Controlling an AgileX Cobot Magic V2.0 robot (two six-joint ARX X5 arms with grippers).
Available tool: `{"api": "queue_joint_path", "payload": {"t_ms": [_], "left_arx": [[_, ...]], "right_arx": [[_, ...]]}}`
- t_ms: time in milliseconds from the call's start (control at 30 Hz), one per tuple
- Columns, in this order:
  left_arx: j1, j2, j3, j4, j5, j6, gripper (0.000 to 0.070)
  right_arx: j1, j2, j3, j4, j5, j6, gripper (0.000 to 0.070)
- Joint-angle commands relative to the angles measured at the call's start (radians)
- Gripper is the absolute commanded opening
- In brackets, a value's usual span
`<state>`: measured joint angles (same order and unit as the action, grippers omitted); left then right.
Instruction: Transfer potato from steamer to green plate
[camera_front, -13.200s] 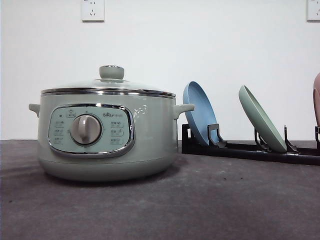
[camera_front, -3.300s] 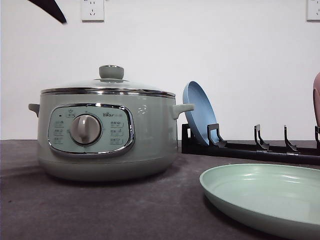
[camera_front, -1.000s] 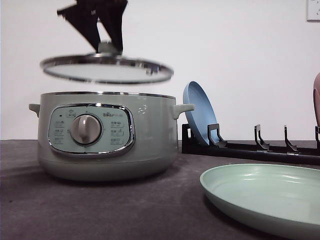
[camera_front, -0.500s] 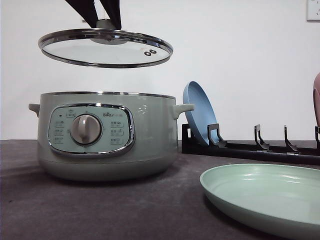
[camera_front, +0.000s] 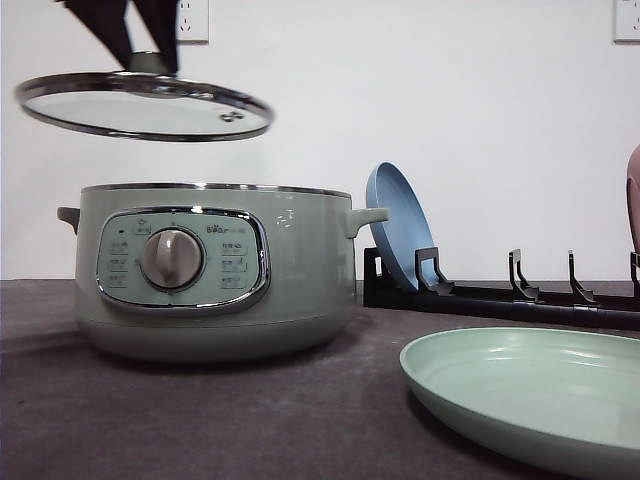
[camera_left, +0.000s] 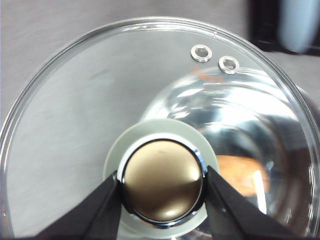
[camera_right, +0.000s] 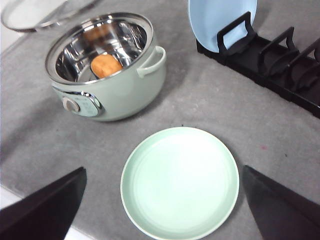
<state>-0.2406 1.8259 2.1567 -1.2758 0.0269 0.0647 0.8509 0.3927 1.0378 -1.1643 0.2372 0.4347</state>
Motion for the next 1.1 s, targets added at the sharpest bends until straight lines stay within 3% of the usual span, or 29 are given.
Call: {"api": "queue_joint_path", "payload": {"t_ms": [0,267,500,800,1067], "left_arx": [[0.030,-0.004,0.047,0.032,-0.003,-0.001,0.0000],[0.185,-0.004,0.047,0.029,-0.003,-0.002,0.0000],[0.249,-0.004,0.047,0.014,-0.003,-0.005,0.0000],[0.256,-0.004,0.047,0.015,-0.003,-0.005,0.0000],[0.257,-0.004,0.047,0.015,-0.003,-0.005,0.0000]], "right_arx": [[0.010,0.006,0.008,-0.003,0.000,-0.004,0.0629],[0.010,0.009,0.008,0.001,-0.008,-0.004,0.0614],[0.010,0.142,0.008,0.057,-0.090,-0.049,0.0611],[0.007,0.486,0.064,0.283,-0.203,-0.187,0.0610],[-0.049,0.915,0.381,0.277,-0.354,-0.351,0.0575]]}}
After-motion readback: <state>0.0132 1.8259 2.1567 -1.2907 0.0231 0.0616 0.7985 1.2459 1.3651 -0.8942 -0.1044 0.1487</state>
